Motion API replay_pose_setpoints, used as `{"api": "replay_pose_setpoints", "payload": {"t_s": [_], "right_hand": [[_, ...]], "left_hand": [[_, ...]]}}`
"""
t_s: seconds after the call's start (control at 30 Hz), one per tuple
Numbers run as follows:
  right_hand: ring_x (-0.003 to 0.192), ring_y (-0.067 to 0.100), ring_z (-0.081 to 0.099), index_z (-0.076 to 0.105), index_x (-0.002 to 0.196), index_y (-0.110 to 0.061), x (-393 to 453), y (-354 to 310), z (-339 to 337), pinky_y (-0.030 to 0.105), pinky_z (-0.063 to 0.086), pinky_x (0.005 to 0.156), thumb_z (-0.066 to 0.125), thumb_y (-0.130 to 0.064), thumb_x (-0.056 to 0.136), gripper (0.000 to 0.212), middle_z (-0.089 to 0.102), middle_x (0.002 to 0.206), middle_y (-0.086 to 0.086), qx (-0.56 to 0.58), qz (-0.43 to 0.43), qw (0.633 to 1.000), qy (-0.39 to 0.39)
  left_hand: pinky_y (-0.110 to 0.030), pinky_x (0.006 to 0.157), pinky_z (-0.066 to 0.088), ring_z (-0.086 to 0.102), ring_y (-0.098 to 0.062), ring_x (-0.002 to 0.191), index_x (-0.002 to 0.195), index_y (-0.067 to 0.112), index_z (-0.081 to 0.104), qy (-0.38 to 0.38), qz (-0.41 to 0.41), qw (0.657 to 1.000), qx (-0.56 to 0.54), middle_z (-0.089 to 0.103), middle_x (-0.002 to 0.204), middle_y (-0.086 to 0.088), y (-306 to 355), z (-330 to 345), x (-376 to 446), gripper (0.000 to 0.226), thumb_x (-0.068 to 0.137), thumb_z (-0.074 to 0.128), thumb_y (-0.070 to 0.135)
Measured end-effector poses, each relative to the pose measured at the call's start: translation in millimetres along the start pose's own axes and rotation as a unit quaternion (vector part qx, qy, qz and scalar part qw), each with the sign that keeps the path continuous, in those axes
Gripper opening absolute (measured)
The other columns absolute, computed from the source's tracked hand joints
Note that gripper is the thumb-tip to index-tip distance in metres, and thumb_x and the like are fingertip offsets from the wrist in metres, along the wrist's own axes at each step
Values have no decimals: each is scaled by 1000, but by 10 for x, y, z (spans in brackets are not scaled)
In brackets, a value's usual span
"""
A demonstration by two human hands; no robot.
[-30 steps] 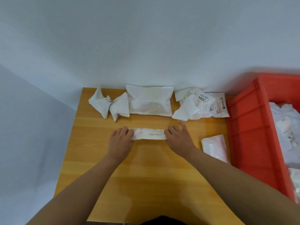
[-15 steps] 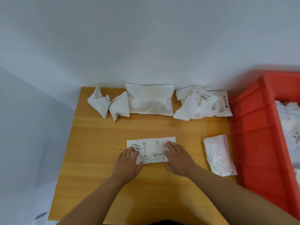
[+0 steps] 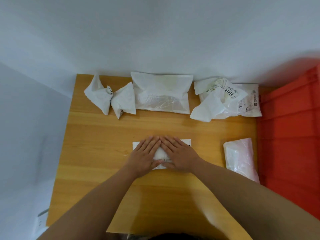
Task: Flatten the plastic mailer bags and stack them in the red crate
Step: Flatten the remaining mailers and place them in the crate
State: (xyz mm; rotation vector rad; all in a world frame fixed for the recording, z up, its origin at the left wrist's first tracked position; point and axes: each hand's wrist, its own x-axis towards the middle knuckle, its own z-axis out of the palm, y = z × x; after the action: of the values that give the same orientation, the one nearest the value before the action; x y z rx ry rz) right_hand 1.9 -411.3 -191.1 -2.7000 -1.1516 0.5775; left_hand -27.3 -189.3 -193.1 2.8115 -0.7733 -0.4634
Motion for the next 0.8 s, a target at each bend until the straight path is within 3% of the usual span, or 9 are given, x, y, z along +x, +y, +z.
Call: {"api": "replay_pose_setpoints", "payload": {"t_s": [0.1, 0.43, 0.8], "right_hand": [[147, 23, 30, 34, 153, -8, -12, 32, 99, 41, 17, 120, 31, -67, 96, 82, 34, 159, 8, -13, -11, 999, 46], [150, 24, 24, 35, 153, -8, -8, 82, 306, 45, 20, 122, 41, -67, 96, 83, 29, 161, 9, -45, -29, 988, 144], [151, 25, 22, 32, 154, -8, -9, 84, 338, 52, 20, 120, 42, -64, 94, 83, 27, 162, 9, -47, -26, 989, 136]], "left_hand": [[-43, 118, 20, 24, -25, 148, 151, 6, 25, 11, 23, 999, 19, 23, 159, -10, -82, 81, 2, 80, 99, 24, 66], [-45, 119, 24, 25, -27, 149, 151, 3, 28, 79, 36, 996, 31, 24, 160, -14, -118, 245, 26, 84, 96, 35, 66], [-45, 118, 28, 26, -25, 148, 151, 5, 31, 94, 27, 995, 26, 27, 159, -12, -94, 282, 29, 84, 94, 45, 65]]}}
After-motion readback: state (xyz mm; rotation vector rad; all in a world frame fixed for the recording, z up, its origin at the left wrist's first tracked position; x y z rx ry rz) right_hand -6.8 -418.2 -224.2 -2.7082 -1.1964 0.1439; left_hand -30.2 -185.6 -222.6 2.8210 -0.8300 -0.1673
